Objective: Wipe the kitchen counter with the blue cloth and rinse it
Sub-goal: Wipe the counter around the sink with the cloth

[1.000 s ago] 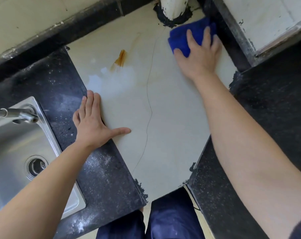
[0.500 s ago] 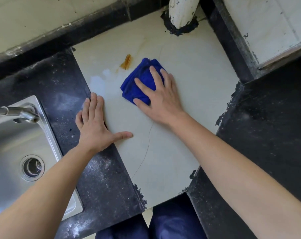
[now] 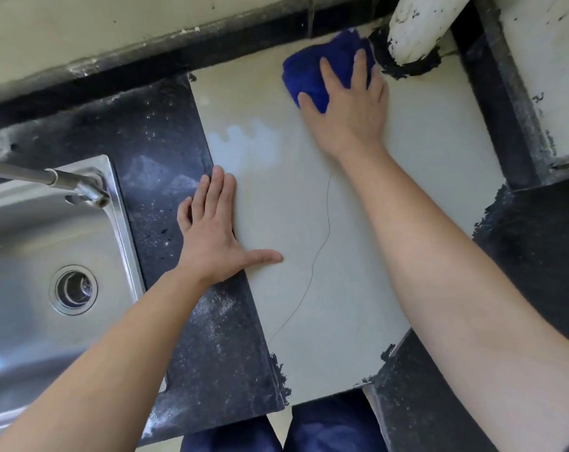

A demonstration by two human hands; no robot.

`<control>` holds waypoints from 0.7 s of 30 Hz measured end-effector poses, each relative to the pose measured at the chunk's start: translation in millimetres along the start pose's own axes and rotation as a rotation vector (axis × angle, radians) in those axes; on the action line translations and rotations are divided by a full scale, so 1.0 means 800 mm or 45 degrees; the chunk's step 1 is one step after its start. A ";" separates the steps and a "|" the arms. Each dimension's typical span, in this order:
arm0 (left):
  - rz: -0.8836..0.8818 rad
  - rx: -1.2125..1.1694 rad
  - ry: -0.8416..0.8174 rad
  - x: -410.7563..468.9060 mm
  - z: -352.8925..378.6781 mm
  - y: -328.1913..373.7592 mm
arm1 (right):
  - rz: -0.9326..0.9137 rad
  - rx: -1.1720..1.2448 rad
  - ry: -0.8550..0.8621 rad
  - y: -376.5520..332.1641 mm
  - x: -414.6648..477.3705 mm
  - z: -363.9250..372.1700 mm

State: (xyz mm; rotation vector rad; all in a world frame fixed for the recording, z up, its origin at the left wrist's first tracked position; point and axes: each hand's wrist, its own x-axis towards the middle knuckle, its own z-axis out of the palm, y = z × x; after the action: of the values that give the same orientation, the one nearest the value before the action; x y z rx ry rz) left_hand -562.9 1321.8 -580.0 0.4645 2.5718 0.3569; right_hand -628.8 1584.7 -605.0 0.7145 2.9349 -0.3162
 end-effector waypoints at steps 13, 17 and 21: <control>-0.011 0.049 -0.002 0.001 0.000 0.000 | 0.089 -0.029 0.008 -0.088 0.011 0.008; -0.019 0.058 -0.012 0.002 0.000 0.000 | -0.428 -0.126 -0.039 -0.154 -0.043 0.025; -0.019 0.084 -0.027 0.002 0.000 0.001 | -0.506 -0.086 -0.024 -0.080 -0.051 0.022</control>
State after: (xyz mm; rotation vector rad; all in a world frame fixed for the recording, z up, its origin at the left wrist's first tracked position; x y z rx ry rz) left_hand -564.1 1322.8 -580.1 0.4701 2.5710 0.2607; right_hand -621.5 1507.2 -605.1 0.1123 3.0342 -0.2504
